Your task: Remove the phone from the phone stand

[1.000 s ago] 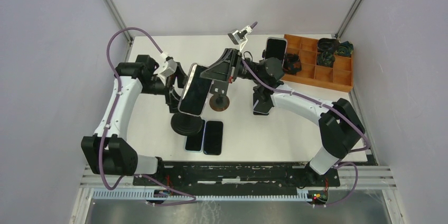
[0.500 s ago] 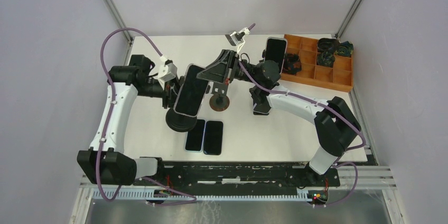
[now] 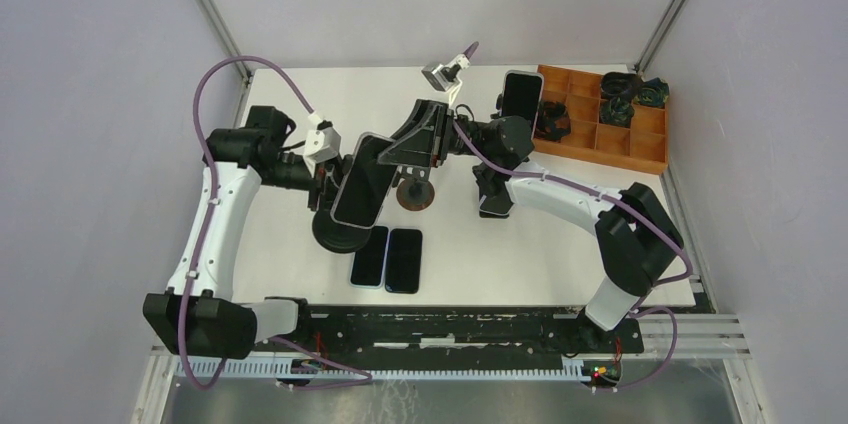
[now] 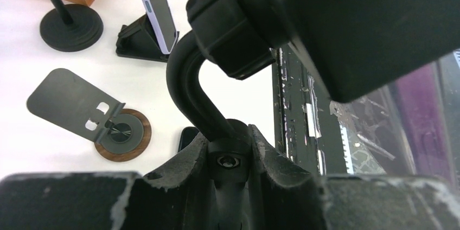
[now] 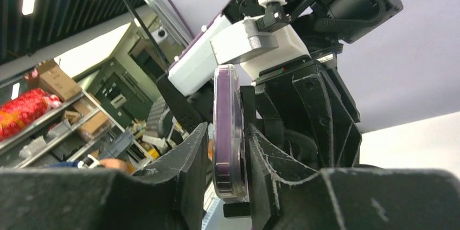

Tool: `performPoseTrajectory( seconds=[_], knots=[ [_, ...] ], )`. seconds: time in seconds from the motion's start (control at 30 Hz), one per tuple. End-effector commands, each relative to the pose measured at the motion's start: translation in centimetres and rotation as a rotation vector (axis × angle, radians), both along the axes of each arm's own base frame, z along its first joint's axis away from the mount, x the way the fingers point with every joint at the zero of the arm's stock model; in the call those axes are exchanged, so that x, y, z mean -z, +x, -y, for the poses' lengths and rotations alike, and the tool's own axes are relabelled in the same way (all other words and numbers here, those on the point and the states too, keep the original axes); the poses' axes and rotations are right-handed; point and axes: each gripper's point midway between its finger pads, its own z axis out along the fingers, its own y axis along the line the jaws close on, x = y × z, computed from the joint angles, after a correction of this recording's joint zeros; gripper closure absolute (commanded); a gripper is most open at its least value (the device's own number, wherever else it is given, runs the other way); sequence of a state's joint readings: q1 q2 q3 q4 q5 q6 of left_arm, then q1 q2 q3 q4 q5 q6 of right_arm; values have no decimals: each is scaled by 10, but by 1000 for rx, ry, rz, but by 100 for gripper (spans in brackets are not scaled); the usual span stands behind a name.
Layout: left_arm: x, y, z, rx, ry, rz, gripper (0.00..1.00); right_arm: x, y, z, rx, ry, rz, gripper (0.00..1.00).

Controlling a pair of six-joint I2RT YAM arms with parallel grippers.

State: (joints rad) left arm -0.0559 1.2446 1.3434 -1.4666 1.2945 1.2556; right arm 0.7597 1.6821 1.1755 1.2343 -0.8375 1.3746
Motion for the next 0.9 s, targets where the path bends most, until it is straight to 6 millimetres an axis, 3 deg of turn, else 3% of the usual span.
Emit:
performPoseTrajectory(
  seconds=[0.0, 0.53, 0.73, 0.87],
  knots=[
    [-18, -9, 11, 33, -61, -38, 98, -12, -22, 11, -60, 10, 150, 64],
    [-13, -19, 11, 35, -5, -45, 98, -6, -12, 10, -47, -77, 276, 73],
    [-10, -23, 11, 41, 11, -37, 98, 13, -7, 12, -43, -149, 349, 73],
    [-8, -23, 12, 49, 14, -38, 98, 16, -5, 12, -33, -164, 362, 85]
  ],
)
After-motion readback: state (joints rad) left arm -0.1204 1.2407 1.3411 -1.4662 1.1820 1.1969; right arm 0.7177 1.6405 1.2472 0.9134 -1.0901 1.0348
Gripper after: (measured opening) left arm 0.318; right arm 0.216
